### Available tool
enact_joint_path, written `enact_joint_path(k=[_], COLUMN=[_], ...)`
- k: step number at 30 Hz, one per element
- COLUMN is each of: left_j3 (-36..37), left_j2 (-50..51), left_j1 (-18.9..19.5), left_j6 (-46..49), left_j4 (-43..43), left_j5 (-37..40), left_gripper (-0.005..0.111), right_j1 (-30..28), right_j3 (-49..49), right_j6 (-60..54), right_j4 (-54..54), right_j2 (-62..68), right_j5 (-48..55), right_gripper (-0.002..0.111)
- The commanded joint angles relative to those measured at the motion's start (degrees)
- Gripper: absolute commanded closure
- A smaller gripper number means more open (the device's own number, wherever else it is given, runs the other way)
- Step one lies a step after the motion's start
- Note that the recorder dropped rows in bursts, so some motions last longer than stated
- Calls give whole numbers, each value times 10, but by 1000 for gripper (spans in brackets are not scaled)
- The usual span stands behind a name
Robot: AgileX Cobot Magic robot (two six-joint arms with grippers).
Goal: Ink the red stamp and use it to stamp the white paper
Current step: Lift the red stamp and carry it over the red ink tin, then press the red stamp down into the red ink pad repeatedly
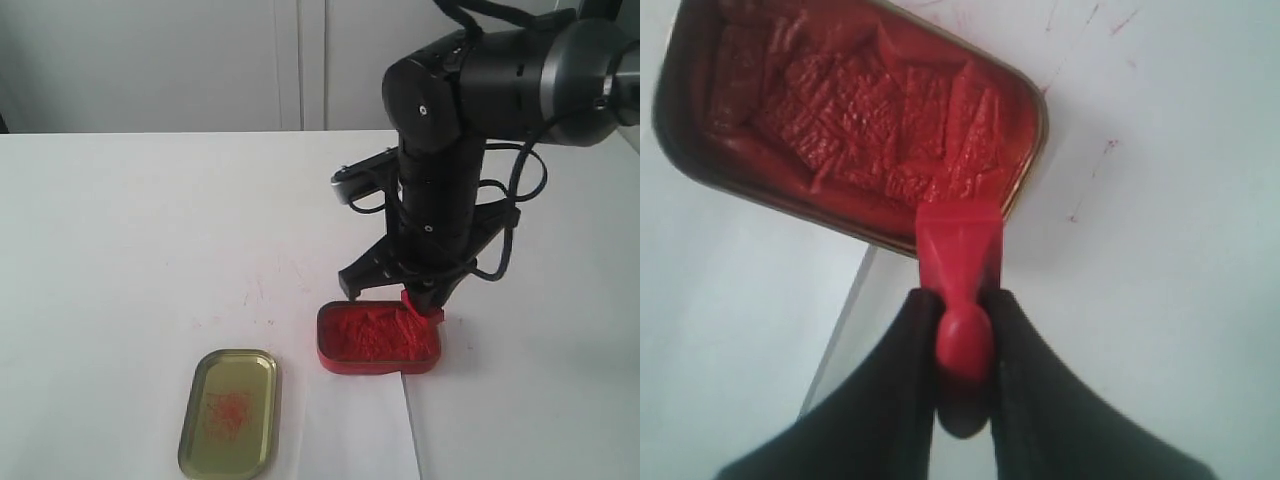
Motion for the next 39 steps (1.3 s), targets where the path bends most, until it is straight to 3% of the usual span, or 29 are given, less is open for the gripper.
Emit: enact_joint_path(k=[1, 11, 39], left_j3=[2, 2, 2], left_j2=[-2, -2, -2], left_j1=[2, 2, 2], left_j6=[2, 2, 2], left_j4=[-1, -1, -1], left_j5=[-1, -1, -1], left_gripper=[107, 107, 107], right_j1=[-8, -8, -9], right_j3=[20, 42, 42], right_j6=[-7, 11, 72], right_j4=[0, 4, -36], right_j2=[-9, -6, 58], right_j5=[-27, -86, -122], right_gripper=[108, 108, 108])
